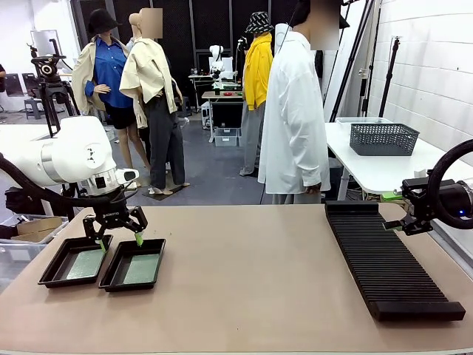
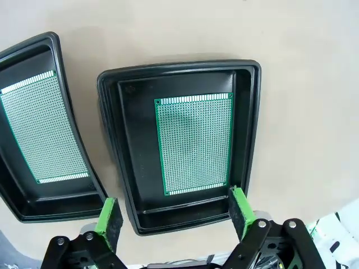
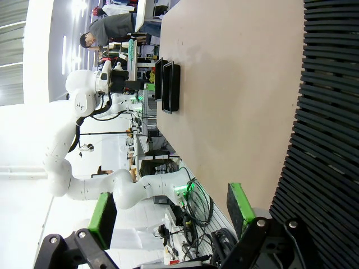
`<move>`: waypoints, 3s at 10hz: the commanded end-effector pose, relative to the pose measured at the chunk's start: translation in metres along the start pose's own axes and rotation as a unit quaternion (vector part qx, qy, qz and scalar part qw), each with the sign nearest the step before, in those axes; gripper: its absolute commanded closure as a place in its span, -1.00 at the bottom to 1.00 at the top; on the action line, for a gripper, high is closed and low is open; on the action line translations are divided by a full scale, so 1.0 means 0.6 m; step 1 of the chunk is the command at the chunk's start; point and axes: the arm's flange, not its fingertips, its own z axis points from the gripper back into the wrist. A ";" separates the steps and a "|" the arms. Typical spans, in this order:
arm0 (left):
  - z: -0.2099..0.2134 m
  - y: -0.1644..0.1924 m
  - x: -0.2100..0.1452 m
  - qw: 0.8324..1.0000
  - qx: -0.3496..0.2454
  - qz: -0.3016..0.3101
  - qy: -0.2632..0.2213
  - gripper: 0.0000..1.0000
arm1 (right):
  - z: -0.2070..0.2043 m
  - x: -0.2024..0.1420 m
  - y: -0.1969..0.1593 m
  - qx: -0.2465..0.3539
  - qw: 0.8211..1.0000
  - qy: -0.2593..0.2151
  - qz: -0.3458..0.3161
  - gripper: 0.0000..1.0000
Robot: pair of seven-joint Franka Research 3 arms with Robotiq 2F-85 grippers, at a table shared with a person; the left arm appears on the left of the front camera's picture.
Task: Inspect and transfer BCBs to ESD trays.
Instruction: Pick up the ESD tray and place it on the left side of the table.
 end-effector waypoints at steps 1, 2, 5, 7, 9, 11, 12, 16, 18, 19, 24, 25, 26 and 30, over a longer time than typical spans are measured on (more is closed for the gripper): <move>0.001 0.001 0.000 1.000 0.001 0.000 -0.001 -1.00 | -0.001 -0.001 0.002 -0.002 1.000 -0.001 -0.001 -1.00; 0.001 0.001 0.000 1.000 0.001 0.000 -0.001 -1.00 | -0.001 -0.001 0.002 -0.002 1.000 -0.001 -0.001 -1.00; 0.018 0.018 -0.014 1.000 -0.024 -0.008 -0.001 -1.00 | -0.001 -0.001 0.002 -0.002 1.000 -0.001 -0.001 -1.00; 0.065 0.071 -0.039 0.997 -0.077 -0.019 -0.016 -1.00 | -0.001 -0.001 0.002 -0.002 1.000 -0.001 -0.001 -1.00; 0.104 0.131 -0.068 0.990 -0.135 -0.024 -0.042 -1.00 | -0.001 -0.001 0.002 -0.002 1.000 -0.001 -0.001 -1.00; 0.133 0.210 -0.095 0.970 -0.231 -0.049 -0.062 -1.00 | -0.001 -0.001 0.002 -0.002 1.000 -0.001 -0.001 -1.00; 0.146 0.247 -0.099 0.956 -0.285 -0.047 -0.060 -1.00 | -0.001 -0.001 0.002 -0.002 1.000 -0.001 -0.001 -1.00; 0.162 0.373 -0.108 0.889 -0.450 -0.029 -0.074 -1.00 | -0.001 -0.001 0.002 -0.002 1.000 -0.001 -0.001 -1.00; 0.164 0.416 -0.114 0.850 -0.522 -0.028 -0.063 -1.00 | -0.001 -0.001 0.002 -0.002 1.000 -0.001 -0.001 -1.00; 0.164 0.428 -0.113 0.836 -0.544 -0.031 -0.059 -1.00 | -0.001 -0.001 0.002 -0.002 1.000 -0.001 -0.001 -1.00; 0.122 0.476 -0.100 0.810 -0.584 -0.018 -0.052 -1.00 | -0.001 -0.001 0.002 -0.002 1.000 -0.001 -0.001 -1.00; 0.114 0.478 -0.099 0.815 -0.577 -0.025 -0.047 -1.00 | -0.001 -0.001 0.002 -0.002 1.000 -0.001 -0.001 -1.00; 0.105 0.476 -0.098 0.824 -0.564 -0.025 -0.040 -1.00 | -0.001 -0.001 0.002 -0.002 1.000 -0.001 -0.001 -1.00; 0.095 0.470 -0.097 0.820 -0.571 -0.010 -0.031 -1.00 | -0.001 -0.001 0.002 -0.002 1.000 -0.001 -0.001 -1.00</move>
